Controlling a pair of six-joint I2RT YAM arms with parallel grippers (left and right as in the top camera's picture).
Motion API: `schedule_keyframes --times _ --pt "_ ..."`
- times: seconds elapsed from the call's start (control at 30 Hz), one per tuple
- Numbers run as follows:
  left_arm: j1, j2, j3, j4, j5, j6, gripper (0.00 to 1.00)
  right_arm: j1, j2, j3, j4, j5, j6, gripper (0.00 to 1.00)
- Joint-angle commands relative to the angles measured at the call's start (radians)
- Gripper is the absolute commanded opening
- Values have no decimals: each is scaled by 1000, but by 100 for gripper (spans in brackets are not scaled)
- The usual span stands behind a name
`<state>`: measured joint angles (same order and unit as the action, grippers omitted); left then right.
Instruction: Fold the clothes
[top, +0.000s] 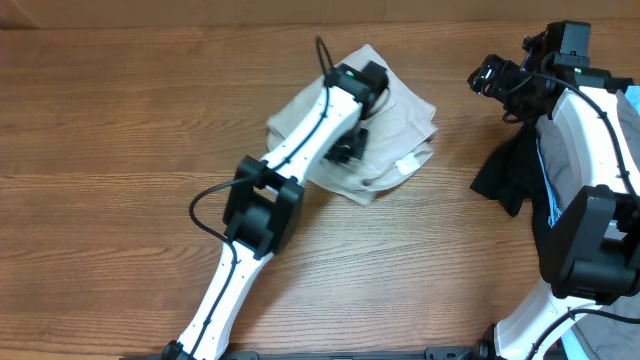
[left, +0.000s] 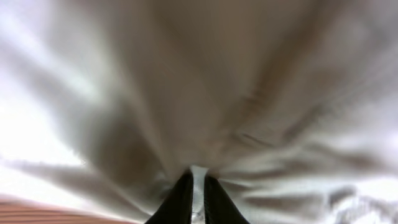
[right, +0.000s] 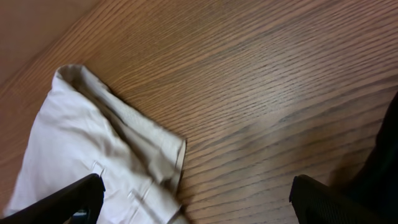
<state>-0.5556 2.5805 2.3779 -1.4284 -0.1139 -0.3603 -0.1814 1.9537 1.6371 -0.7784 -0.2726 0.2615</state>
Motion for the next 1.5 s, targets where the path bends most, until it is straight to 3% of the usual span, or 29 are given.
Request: schedule_keyframes --times 0.0,0.2,0.33,0.43,0.57,0.6,0.63,0.7,0.77,0.9,0.97,1.13,1.47 --pt "111 7 18 -3 -171 -6 7 1 -7 7 5 2 0 100" --pt "155 -41 238 -66 -84 -6 4 1 -7 7 5 2 0 100" --pt "151 -86 356 -63 109 -6 4 1 -7 7 5 2 0 100" --pt "135 -86 369 -94 235 -6 4 1 -7 7 5 2 0 100" --pt "112 -82 288 -161 292 -5 4 1 -7 7 5 2 0 100" --pt "105 -82 259 -174 293 -5 6 1 -7 7 5 2 0 100" --pt "96 -82 226 -186 290 -1 17 1 -7 7 5 2 0 100" --pt "82 -82 156 -192 290 23 63 1 -7 7 5 2 0 100" --pt "73 -82 99 -187 286 24 72 1 -7 7 5 2 0 100" --pt "85 -82 -7 -129 288 -41 68 1 -7 7 5 2 0 100" --pt "105 -82 -13 -114 299 -126 72 1 -7 7 5 2 0 100" --pt "122 -84 -13 -90 334 -152 77 1 -7 7 5 2 0 100" --pt "126 -119 -13 -151 153 -286 78 1 -7 7 5 2 0 100"
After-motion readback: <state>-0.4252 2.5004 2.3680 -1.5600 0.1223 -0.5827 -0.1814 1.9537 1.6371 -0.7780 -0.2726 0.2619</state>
